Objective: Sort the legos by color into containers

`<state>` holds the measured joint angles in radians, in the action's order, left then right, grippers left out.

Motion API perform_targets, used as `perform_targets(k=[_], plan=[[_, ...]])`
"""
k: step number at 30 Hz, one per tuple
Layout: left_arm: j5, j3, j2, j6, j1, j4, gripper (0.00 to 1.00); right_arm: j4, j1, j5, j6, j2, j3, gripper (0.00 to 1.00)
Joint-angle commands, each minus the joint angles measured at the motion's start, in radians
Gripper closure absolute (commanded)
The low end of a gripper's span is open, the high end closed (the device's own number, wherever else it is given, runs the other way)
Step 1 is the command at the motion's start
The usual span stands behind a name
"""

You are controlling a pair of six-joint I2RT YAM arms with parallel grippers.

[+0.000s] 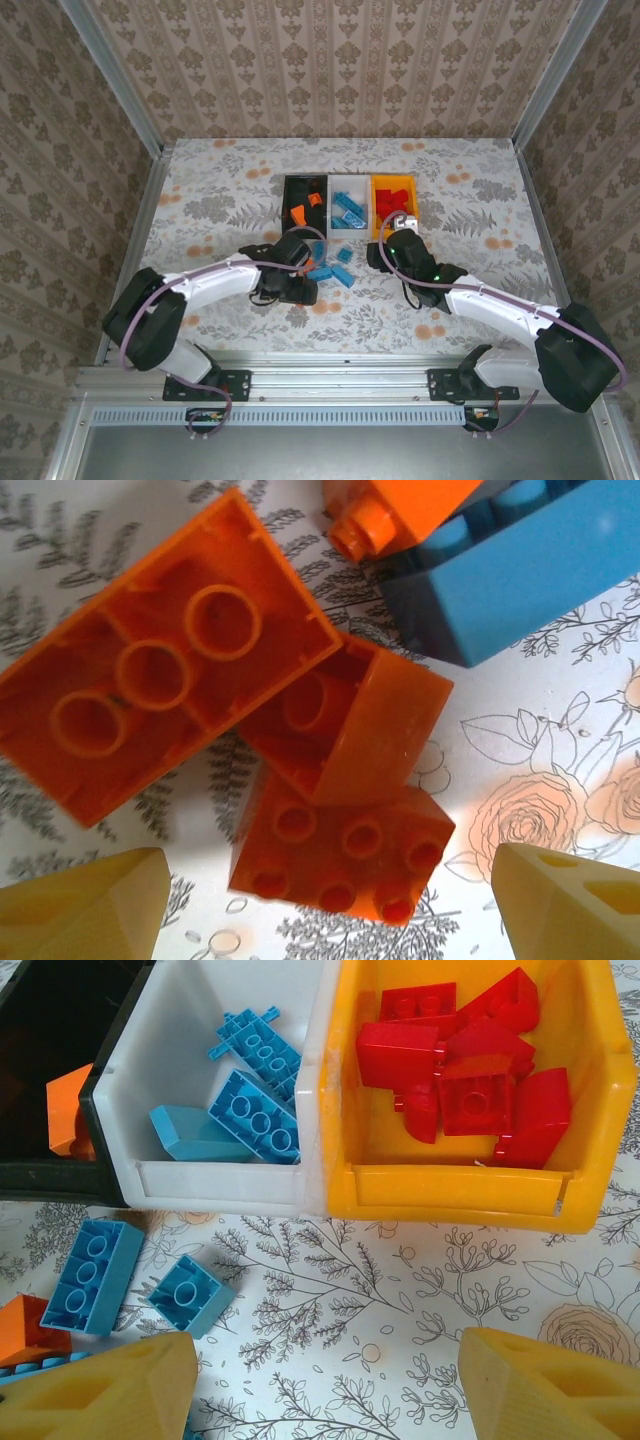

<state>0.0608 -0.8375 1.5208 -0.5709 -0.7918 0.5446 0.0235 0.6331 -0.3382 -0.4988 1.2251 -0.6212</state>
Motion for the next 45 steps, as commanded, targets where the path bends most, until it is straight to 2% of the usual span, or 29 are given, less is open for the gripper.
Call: perform_targets(k=[1, 13, 18, 28, 31, 37, 45], plan=[[-0.038, -0.035, 0.018, 0.052, -0.015, 0.003, 0.15, 0.021, 0.004, -0.030, -0.007, 0.005, 0.001, 0.29], [-0.153, -0.088, 0.094, 0.126, -0.041, 0.043, 0.24, 0.016, 0.004, -0.036, -0.002, 0.023, -0.009, 0.29], [-0.147, -0.070, 0.096, 0.125, -0.054, 0.035, 0.29, 0.015, 0.004, -0.039, -0.001, 0.022, -0.009, 0.29], [-0.185, -0.050, 0.119, 0.112, -0.082, 0.040, 0.30, 0.015, 0.004, -0.035, 0.000, 0.022, -0.009, 0.29], [-0.185, -0.049, 0.117, 0.107, -0.083, 0.038, 0.35, 0.015, 0.004, -0.035, 0.000, 0.020, -0.009, 0.29], [-0.190, -0.058, 0.100, 0.101, -0.096, 0.050, 0.45, 0.014, 0.004, -0.035, 0.000, 0.019, -0.009, 0.29], [-0.240, -0.138, -0.007, 0.051, -0.142, 0.188, 0.48, 0.019, 0.004, -0.032, 0.000, 0.024, -0.008, 0.30]])
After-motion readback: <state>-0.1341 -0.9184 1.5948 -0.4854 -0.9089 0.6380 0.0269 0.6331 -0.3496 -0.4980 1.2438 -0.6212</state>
